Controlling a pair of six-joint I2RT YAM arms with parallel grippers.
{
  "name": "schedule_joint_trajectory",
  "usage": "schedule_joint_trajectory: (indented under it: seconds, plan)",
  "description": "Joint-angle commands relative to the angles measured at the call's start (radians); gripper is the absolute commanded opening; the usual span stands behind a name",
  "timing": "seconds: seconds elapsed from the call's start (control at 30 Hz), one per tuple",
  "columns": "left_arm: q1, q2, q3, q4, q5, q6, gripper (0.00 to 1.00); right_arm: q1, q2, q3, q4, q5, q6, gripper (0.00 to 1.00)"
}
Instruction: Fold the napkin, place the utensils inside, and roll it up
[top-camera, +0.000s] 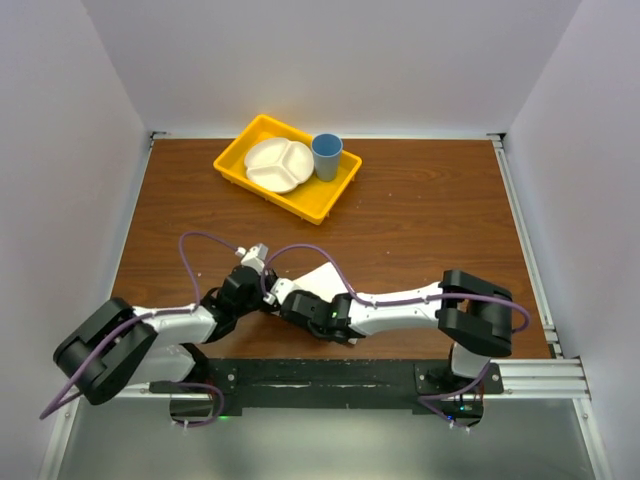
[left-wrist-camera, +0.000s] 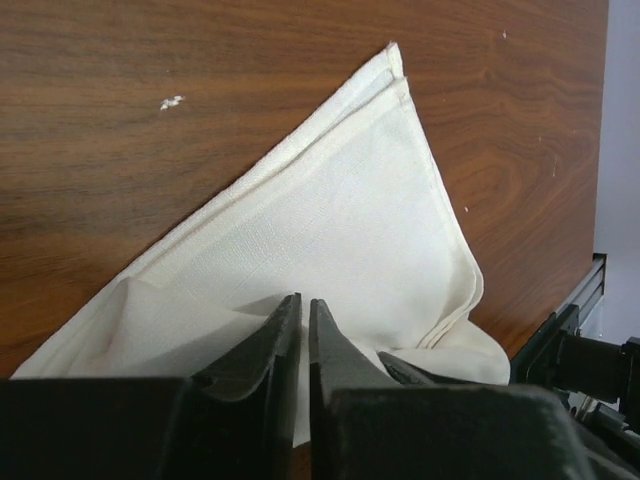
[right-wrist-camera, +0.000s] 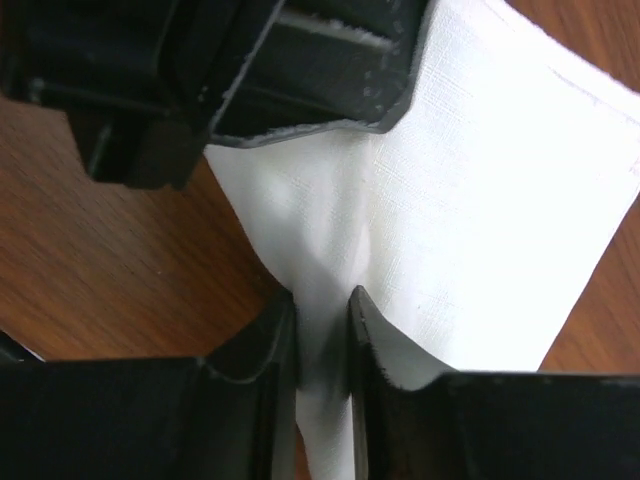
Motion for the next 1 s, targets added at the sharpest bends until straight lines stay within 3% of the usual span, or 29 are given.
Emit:
schedule_joint_trajectory:
  seconds: [0.0, 0.13, 0.17, 0.3, 0.4, 0.63, 0.97]
  plan:
    - [0.010, -0.099, 0.071, -0.291, -0.048, 0.124, 0.19, -0.041, 0.022, -0.011, 0.040, -0.120, 0.047, 0.10]
    - [0.022, -0.278, 0.196, -0.484, -0.118, 0.176, 0.34, -0.149, -0.007, -0.075, 0.182, -0.441, 0.125, 0.01]
    - [0.025, -0.299, 0.223, -0.550, -0.146, 0.187, 0.37, -0.217, -0.014, -0.123, 0.223, -0.594, 0.150, 0.00]
    - [0.042, -0.337, 0.324, -0.643, -0.155, 0.233, 0.39, -0.370, 0.011, -0.212, 0.438, -0.966, 0.276, 0.00]
    - [0.045, -0.339, 0.316, -0.623, -0.131, 0.218, 0.39, -0.447, 0.097, -0.241, 0.573, -1.139, 0.383, 0.01]
    - [0.045, -0.270, 0.231, -0.462, -0.030, 0.167, 0.36, -0.547, 0.230, -0.319, 0.935, -1.298, 0.708, 0.00]
    - [0.044, -0.199, 0.057, -0.175, -0.002, 0.110, 0.35, -0.582, 0.266, -0.307, 0.905, -1.287, 0.736, 0.00]
